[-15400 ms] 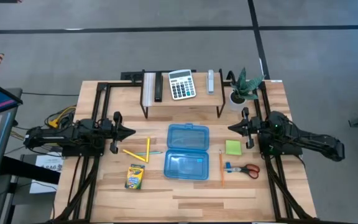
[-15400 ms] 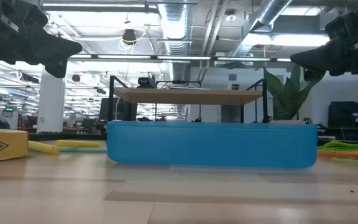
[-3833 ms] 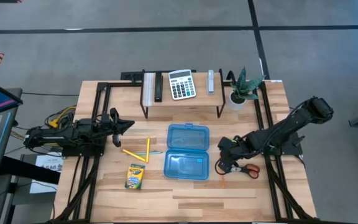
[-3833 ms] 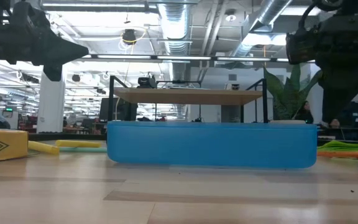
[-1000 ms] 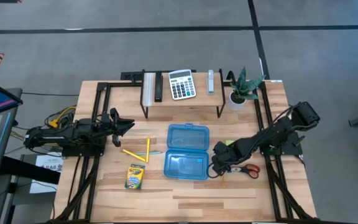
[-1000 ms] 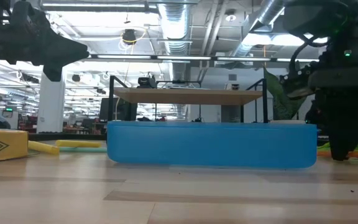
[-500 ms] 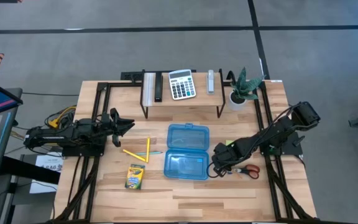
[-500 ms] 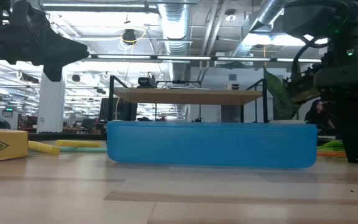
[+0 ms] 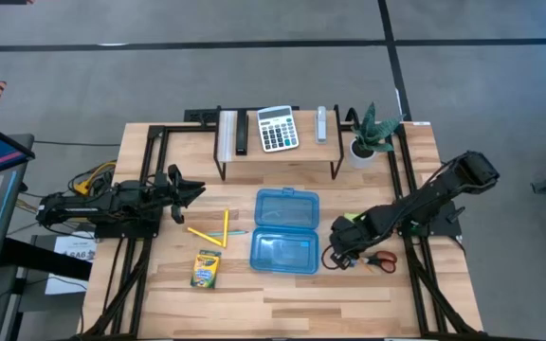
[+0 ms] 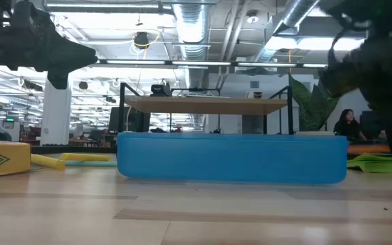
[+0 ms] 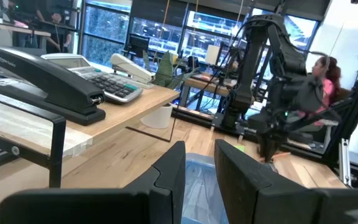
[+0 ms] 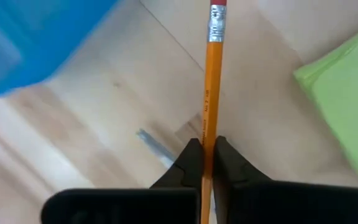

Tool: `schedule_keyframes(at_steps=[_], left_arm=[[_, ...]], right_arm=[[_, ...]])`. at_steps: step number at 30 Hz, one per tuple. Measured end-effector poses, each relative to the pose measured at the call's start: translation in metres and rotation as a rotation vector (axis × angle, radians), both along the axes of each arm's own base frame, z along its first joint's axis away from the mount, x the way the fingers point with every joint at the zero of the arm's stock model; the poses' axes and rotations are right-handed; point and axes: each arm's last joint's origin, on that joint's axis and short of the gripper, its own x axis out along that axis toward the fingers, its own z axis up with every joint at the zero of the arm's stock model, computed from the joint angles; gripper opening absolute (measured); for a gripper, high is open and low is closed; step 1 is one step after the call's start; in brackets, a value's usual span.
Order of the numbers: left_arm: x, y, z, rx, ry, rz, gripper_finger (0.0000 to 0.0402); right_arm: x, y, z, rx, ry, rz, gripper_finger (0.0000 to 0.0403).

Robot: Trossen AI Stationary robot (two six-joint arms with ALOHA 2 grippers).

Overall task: Pack school essentials
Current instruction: Put the orange pencil into the supply box

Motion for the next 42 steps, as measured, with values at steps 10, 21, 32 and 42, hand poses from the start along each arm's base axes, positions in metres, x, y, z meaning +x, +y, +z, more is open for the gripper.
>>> schedule_keyframes(at_steps=[10,21,32,42], left_arm=[[0.0,0.0,0.0,0.0,0.0,0.001,0.0073],[0.0,0.0,0.0,0.0,0.0,0.001,0.0073],[0.0,0.0,0.0,0.001,0.001,0.001,0.0073],[0.0,0.0,0.0,0.002,0.001,0.001,0.0073]], right_arm=[[0.017,-0.009,0.044,-0.06,-0.258,0.084,0.0013],[0.098,-0.012,0.067,-0.203,-0.381,0.336,0.0015],[0.172,0.003,0.049,-0.293,-0.297,0.715,0.0018],[0.2,0.001,0.016,-0.308,-0.193,0.818,0.002]])
